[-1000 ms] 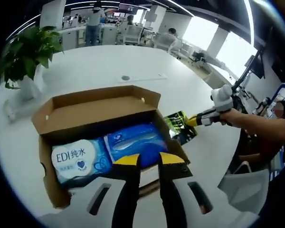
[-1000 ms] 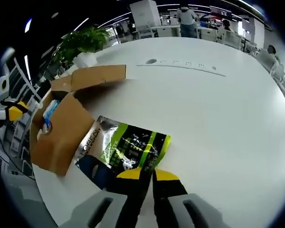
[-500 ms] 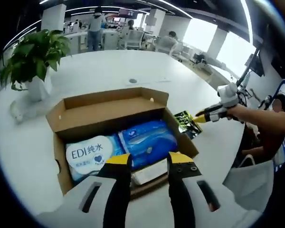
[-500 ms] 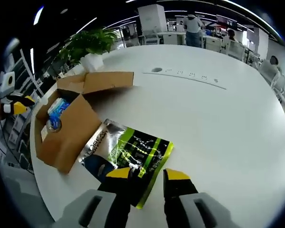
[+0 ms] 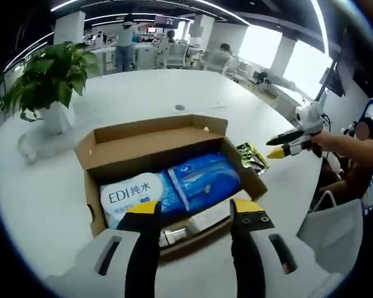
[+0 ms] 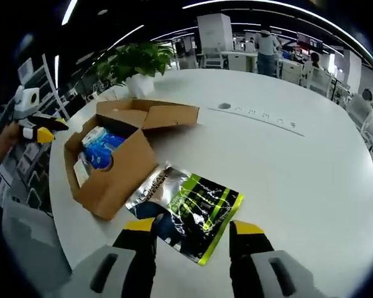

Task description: Operate the shoe box by opening the lid, removing the specified soft item, and placing it in the target area until the item is outside and the box remains undamaged.

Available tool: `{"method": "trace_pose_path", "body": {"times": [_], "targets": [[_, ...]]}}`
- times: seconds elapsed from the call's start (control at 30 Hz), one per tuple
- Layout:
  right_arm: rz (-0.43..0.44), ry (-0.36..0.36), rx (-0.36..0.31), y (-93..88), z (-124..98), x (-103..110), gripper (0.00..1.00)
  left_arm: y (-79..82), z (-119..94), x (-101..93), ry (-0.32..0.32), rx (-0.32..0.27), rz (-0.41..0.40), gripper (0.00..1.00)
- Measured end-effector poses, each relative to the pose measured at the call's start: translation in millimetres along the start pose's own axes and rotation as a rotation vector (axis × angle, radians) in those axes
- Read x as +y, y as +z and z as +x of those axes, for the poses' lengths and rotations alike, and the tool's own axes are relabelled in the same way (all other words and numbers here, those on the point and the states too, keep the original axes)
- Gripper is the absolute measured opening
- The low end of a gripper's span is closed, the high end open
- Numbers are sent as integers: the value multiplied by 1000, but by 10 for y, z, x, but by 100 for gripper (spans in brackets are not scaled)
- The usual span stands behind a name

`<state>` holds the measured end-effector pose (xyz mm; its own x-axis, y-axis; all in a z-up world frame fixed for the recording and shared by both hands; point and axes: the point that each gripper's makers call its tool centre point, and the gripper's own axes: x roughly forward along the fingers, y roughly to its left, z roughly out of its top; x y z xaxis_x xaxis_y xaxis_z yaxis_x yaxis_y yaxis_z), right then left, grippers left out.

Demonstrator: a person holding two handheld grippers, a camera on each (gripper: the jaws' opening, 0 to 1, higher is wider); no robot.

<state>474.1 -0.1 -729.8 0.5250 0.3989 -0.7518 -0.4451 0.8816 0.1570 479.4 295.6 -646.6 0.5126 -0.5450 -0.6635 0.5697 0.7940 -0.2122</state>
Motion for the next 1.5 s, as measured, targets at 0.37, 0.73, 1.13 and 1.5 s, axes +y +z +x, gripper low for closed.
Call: {"method": "trace_pose_path", "body": {"times": [0.37, 0.73, 1.13, 1.5], "targets": [[-36, 42, -33, 101, -151, 197, 60, -65, -121, 148, 12, 6, 36, 57], [-125, 58, -60, 303, -237, 438, 76, -143, -243, 308, 8, 42, 98, 64], [-270, 140, -46, 480, -246, 919, 95, -147, -320, 481, 1, 43, 141, 74], [-388, 187, -36, 683, -198, 1250, 99, 16, -355, 443, -60, 4, 224, 89]]}}
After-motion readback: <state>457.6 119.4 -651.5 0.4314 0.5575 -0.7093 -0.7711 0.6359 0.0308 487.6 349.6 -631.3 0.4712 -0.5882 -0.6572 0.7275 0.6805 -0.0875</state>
